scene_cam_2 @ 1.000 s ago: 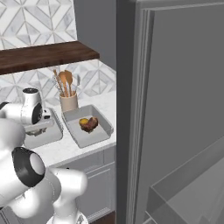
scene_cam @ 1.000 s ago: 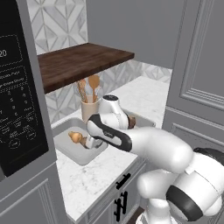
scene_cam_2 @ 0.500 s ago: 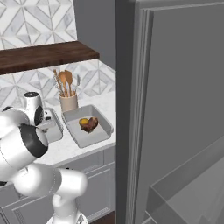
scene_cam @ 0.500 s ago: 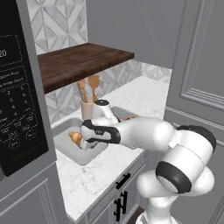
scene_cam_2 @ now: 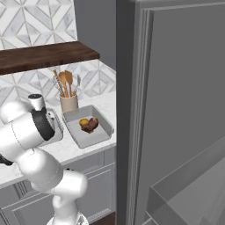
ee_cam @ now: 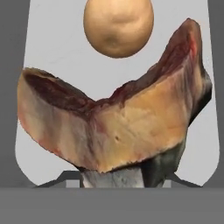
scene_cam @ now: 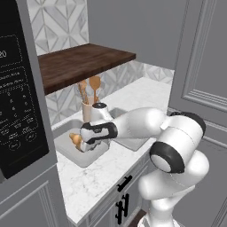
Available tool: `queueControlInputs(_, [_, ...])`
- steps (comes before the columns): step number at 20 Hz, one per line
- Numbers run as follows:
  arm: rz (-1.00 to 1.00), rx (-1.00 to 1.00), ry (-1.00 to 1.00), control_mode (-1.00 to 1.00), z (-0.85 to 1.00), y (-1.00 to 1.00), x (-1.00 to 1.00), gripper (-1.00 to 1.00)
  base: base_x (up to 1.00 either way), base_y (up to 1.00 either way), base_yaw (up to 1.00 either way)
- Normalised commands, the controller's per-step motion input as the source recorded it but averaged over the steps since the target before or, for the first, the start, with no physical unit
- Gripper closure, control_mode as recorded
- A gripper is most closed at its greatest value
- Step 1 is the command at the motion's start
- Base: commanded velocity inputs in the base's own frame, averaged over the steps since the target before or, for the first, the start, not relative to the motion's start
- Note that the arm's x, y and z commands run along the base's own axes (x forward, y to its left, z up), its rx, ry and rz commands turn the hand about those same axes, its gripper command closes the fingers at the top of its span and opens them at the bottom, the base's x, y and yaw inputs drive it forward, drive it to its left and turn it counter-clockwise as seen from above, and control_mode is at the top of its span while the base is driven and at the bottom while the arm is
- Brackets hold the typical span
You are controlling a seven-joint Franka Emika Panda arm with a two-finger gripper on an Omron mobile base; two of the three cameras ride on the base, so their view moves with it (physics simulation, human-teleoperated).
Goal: Place one squash and one steak in each tupperware on the nearby counter, to pack two identical lunches.
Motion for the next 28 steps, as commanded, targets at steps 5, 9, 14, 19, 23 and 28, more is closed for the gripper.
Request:
queueControlInputs(5, [0.00,-0.05,0.00,-1.00,-0.26,0.20,0.29,1.00,0.00,0.00,0.00])
queueControlInputs(9, [0.00,-0.03,0.00,-1.00,-0.16,0.17,0.49,1.00,0.00,0.00,0.00])
queueControlInputs(14, [0.00,-0.01,0.00,-1.00,0.03,0.13,0.09,-1.00,0.00,0.00,0.00])
queueControlInputs(19, [0.00,0.00,-0.05,-1.00,0.54,-0.05,-0.30,-1.00,0.00,0.00,0.00])
queueControlInputs(23, [-0.02,0.00,-0.10,-1.00,0.44,-0.27,-0.51,-1.00,0.00,0.00,0.00])
queueControlInputs(28, [-0.03,0.04,-0.27,-1.00,0.40,-0.66,-1.00,-1.00,0.00,0.00,0.00])
